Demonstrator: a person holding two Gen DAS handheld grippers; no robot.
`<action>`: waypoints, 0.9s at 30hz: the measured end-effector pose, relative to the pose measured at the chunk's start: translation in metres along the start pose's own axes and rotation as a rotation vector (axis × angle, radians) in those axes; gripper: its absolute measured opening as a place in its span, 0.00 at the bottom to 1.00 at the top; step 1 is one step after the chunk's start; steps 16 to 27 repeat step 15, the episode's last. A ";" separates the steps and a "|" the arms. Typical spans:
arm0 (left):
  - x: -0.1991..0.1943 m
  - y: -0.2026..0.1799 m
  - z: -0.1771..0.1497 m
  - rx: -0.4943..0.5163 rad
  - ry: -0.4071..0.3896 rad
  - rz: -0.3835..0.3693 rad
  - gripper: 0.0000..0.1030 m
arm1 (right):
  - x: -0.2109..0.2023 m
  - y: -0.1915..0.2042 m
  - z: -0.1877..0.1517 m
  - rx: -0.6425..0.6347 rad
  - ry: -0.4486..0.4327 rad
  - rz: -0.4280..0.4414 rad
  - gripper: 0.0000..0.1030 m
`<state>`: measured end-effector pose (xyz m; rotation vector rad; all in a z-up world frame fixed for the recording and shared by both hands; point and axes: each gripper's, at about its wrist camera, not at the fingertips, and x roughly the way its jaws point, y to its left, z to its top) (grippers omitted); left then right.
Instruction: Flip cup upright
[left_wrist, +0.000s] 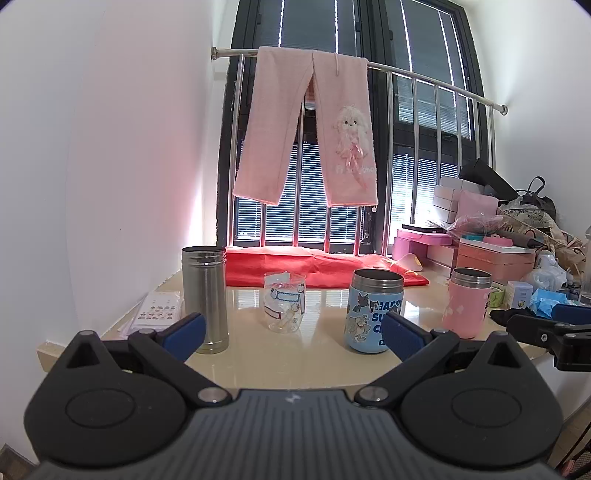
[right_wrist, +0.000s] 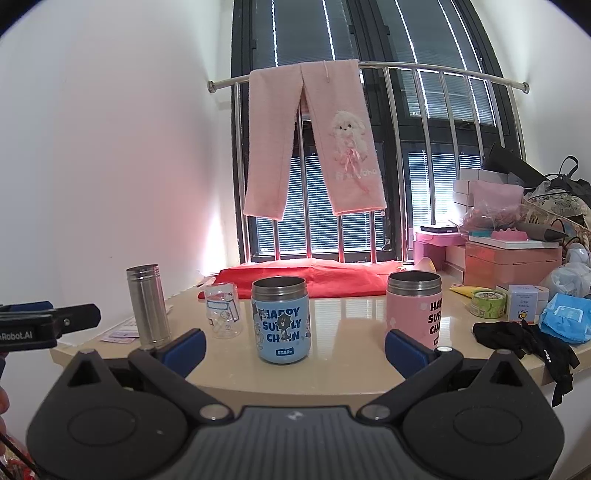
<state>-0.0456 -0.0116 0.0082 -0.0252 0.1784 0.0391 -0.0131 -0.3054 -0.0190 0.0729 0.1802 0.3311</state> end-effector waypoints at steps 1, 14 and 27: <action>0.000 0.001 0.000 0.000 0.000 -0.001 1.00 | 0.000 0.000 0.000 0.001 0.000 0.000 1.00; -0.001 0.001 0.000 -0.004 -0.005 -0.010 1.00 | 0.000 0.001 0.000 0.001 0.000 0.001 1.00; -0.001 0.001 0.001 -0.003 -0.005 -0.011 1.00 | 0.000 0.001 0.000 0.000 0.001 0.001 1.00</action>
